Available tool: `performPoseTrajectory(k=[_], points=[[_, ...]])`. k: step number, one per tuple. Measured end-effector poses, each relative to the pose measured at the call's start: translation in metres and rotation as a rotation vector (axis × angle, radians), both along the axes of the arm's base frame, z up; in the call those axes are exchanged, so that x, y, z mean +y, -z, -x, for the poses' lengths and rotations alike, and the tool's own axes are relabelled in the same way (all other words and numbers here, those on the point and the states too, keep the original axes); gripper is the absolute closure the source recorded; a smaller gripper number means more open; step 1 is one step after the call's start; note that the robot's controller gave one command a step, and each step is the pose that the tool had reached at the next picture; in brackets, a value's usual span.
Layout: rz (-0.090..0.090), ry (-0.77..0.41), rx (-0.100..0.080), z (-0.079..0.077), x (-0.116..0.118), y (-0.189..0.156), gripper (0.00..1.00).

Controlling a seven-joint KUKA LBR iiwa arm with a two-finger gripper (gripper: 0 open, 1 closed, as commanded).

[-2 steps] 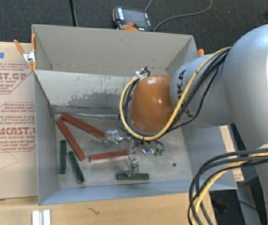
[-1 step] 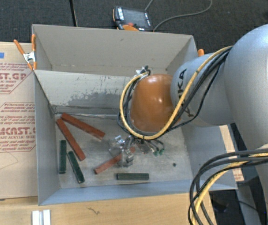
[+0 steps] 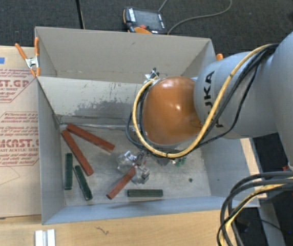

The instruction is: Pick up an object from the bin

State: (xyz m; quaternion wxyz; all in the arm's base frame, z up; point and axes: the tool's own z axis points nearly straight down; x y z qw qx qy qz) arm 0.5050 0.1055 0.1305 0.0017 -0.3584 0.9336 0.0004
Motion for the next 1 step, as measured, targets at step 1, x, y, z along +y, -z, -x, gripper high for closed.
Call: performPoseTrajectory(k=[1], points=[[0.0,0.009,-0.006,0.0084,-0.0041,-0.1226,1.0]])
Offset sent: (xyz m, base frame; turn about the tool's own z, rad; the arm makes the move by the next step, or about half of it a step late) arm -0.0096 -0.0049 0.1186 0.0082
